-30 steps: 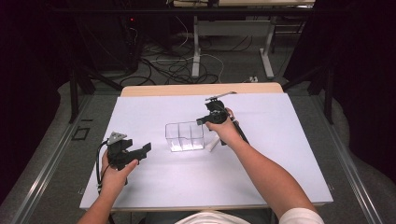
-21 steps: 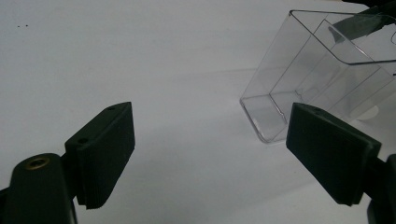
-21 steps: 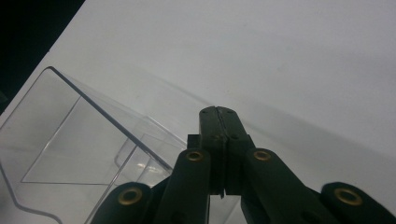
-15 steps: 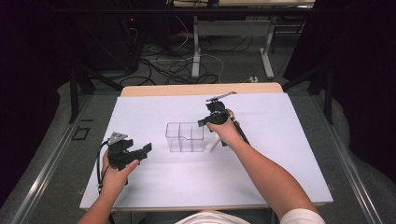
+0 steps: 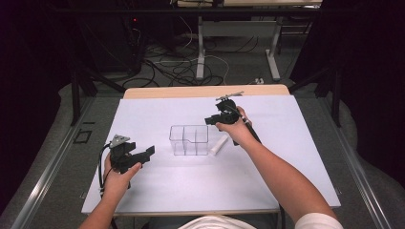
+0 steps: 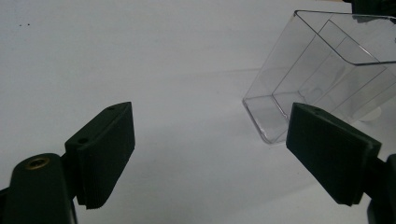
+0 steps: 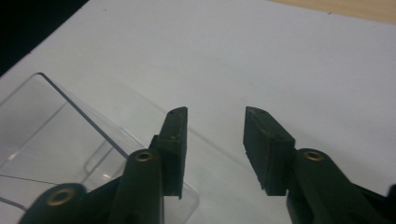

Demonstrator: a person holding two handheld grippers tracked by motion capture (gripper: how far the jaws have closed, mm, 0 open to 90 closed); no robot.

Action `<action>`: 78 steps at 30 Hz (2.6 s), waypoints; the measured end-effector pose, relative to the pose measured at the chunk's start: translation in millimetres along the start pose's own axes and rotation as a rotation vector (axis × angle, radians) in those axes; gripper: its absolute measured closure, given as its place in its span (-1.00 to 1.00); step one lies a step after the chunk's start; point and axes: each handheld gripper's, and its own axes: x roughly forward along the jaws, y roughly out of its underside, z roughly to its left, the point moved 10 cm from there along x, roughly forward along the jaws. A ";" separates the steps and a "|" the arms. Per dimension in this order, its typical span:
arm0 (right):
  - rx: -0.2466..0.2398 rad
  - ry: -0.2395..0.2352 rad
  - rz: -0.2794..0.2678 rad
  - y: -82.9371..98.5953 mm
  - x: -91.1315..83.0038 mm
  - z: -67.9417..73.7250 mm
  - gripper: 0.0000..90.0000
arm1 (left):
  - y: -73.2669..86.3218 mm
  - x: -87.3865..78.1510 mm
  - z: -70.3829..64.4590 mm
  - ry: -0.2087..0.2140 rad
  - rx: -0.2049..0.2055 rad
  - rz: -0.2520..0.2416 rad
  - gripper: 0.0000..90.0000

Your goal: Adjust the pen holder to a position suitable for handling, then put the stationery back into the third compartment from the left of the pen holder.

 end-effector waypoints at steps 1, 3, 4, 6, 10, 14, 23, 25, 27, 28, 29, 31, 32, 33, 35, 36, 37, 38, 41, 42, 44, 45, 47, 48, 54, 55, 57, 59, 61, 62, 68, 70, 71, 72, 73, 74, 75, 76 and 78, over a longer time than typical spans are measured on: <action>-0.011 0.008 0.003 0.0 -1.5 -2.1 0.18 | 0.0 0.2 0.4 -0.001 -0.002 0.000 -0.65; -0.031 0.032 0.017 0.5 -5.0 -7.9 0.09 | 0.0 1.1 1.1 -0.004 -0.008 -0.004 -0.65; -0.033 0.040 0.018 0.2 -7.1 -10.2 0.09 | 0.2 1.4 1.3 -0.004 -0.011 -0.004 -0.65; -0.027 0.030 0.015 -0.5 -11.0 -12.8 0.04 | 0.2 1.7 1.4 -0.004 -0.011 -0.003 -0.65; -0.065 0.032 0.000 -0.3 -16.9 -20.3 -0.12 | 0.3 1.9 2.2 -0.005 -0.010 0.004 -0.65; -0.128 0.049 0.016 0.7 -24.7 -24.5 -0.30 | 0.6 2.3 3.5 -0.005 -0.014 0.003 -0.65; -0.236 0.009 0.055 4.3 -33.1 -20.2 -0.67 | -1.3 1.0 3.3 -0.014 -0.012 -0.012 -0.65; -0.308 0.028 0.075 6.1 -33.9 -19.4 -0.66 | -0.3 0.7 2.0 -0.008 -0.007 -0.002 -0.65; -0.389 0.053 0.111 8.5 -35.8 -18.9 -0.64 | -0.3 0.9 1.6 -0.012 -0.005 -0.008 -0.65; -0.442 0.051 0.131 9.6 -36.7 -18.1 -0.62 | -0.4 0.6 1.6 -0.012 -0.005 -0.008 -0.65; -0.497 0.048 0.149 10.3 -37.5 -17.5 -0.57 | 0.0 -0.3 1.5 -0.005 -0.005 0.001 -0.65; -0.598 0.028 0.191 12.9 -38.1 -15.1 -0.39 | -0.4 -0.4 2.3 -0.010 -0.004 -0.003 -0.65; -0.651 0.015 0.209 14.3 -38.1 -13.9 -0.34 | -0.4 -0.5 2.6 -0.011 -0.004 -0.003 -0.65; -0.692 0.003 0.218 15.6 -38.0 -12.0 -0.29 | -0.4 -0.4 2.6 -0.011 -0.005 -0.003 -0.65; -0.767 -0.024 0.242 19.3 -38.3 -7.5 -0.23 | -0.7 -0.3 2.4 -0.011 -0.003 -0.004 -0.65; -0.815 -0.029 0.246 20.2 -38.2 -5.9 -0.23 | -0.8 -0.3 2.2 -0.011 -0.002 -0.004 -0.65; -0.862 -0.018 0.259 21.2 -38.9 -5.4 -0.22 | -0.6 -0.3 1.6 -0.010 -0.004 -0.002 -0.65; -0.912 -0.015 0.264 21.5 -38.8 -4.7 -0.20 | -0.5 -0.2 1.5 -0.010 -0.004 -0.002 -0.65; -1.055 -0.019 0.280 23.0 -38.6 -0.9 -0.19 | -0.4 -0.1 1.6 -0.013 -0.001 -0.004 -0.65; -1.110 -0.018 0.288 23.9 -38.5 -0.2 -0.18 | -0.5 -0.2 1.6 -0.013 -0.001 -0.004 -0.65; -1.209 -0.027 0.289 25.6 -36.1 1.8 -0.18 | -0.3 -0.3 1.5 -0.012 -0.003 -0.002 -0.65; -1.244 -0.022 0.317 27.8 -37.1 1.4 -0.18 | -0.3 -0.3 1.6 -0.012 -0.004 -0.003 -0.65; -1.324 -0.028 0.315 30.0 -34.5 2.8 -0.17 | -0.1 -0.1 1.9 -0.012 -0.004 -0.002 -0.65; -1.356 -0.040 0.309 31.9 -32.7 4.0 -0.16 | -0.1 -0.1 2.0 -0.013 -0.004 -0.002 -0.65; -1.533 -0.012 0.347 41.9 -28.5 -0.6 -0.10 | 0.0 0.2 2.3 -0.014 -0.003 -0.004 -0.65; -1.542 -0.021 0.349 43.8 -27.8 -0.9 -0.09 | 0.0 0.3 2.3 -0.014 -0.004 -0.004 -0.65; -1.556 -0.030 0.354 46.8 -27.5 -1.5 -0.04 | -0.1 0.4 2.4 -0.015 -0.004 -0.005 -0.65; -1.571 -0.038 0.350 48.2 -27.5 -2.2 0.00 | 0.0 0.6 2.4 -0.016 -0.004 -0.004 -0.65; -1.590 -0.050 0.350 49.6 -27.4 -2.7 0.03 | -0.2 0.8 2.5 -0.015 -0.005 -0.007 -0.65; -1.589 -0.056 0.352 51.0 -27.4 -2.8 0.03 | -0.1 0.7 2.6 -0.016 -0.005 -0.007 -0.65; -1.631 -0.066 0.351 58.6 -24.5 -2.3 0.06 | -0.2 0.0 3.7 -0.021 -0.006 -0.004 -0.65; -1.631 -0.077 0.344 61.7 -23.3 -0.6 0.06 | -0.1 0.8 3.8 -0.022 -0.008 -0.006 -0.65; -1.633 -0.075 0.348 63.1 -23.1 -0.7 0.07 | 0.1 1.1 3.7 -0.021 -0.009 -0.005 -0.65; -1.635 -0.083 0.351 65.2 -22.6 -0.2 0.08 | 0.2 1.1 3.8 -0.022 -0.009 -0.004 -0.65; -1.640 -0.076 0.363 66.6 -22.6 -1.0 0.08 | 0.1 1.1 3.7 -0.021 -0.009 -0.005 -0.65; -1.638 -0.078 0.374 68.8 -22.4 -1.4 0.09 | 0.1 0.9 3.8 -0.021 -0.009 -0.006 -0.65; -1.652 -0.094 0.361 70.2 -20.0 -0.1 0.10 | 0.0 0.8 3.9 -0.021 -0.008 -0.005 -0.65; -1.648 -0.097 0.369 72.4 -19.4 -0.1 0.10 | 0.1 0.8 4.0 -0.021 -0.008 -0.005 -0.65; -1.652 -0.103 0.365 75.4 -17.5 0.7 0.11 | 0.3 1.0 4.1 -0.022 -0.008 -0.004 -0.65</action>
